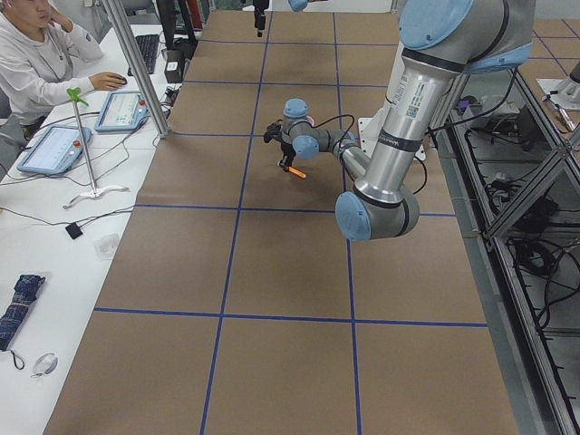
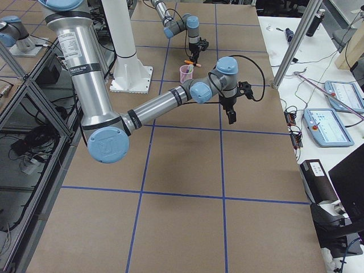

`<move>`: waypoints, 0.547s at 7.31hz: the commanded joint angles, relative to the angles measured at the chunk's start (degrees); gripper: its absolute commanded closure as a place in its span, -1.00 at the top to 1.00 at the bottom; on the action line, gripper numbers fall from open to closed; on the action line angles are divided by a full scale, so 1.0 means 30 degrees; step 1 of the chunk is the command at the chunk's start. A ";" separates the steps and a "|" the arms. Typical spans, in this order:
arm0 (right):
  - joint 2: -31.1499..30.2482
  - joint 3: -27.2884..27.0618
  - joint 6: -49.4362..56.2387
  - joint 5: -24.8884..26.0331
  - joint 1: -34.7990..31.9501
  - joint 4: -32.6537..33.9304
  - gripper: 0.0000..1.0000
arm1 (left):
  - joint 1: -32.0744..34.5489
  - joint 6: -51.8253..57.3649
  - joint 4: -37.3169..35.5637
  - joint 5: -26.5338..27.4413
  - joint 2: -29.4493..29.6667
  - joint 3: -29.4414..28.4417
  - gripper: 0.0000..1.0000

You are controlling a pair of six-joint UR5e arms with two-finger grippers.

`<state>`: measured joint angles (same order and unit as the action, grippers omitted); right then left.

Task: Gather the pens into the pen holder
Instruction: 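Grasp the orange marker with the left gripper and lift it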

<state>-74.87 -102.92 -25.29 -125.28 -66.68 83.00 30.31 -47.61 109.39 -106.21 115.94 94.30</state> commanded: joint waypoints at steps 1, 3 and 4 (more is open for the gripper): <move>0.0025 0.0000 0.0023 -0.0018 -0.0039 -0.0011 0.99 | 0.0209 0.0314 0.0069 0.0011 0.0053 0.0757 -1.00; 0.0025 0.0029 0.0517 -0.0018 -0.0447 0.0047 0.99 | 0.0443 0.0724 0.0592 0.0040 0.0169 0.3619 -1.00; 0.0025 0.0232 0.0986 -0.0076 -0.0768 0.0047 0.99 | 0.0445 0.0667 0.2859 0.0040 0.0257 0.4388 -1.00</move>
<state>-74.80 -102.72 -23.91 -125.37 -67.95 83.08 31.45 -45.72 112.28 -106.10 116.41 103.61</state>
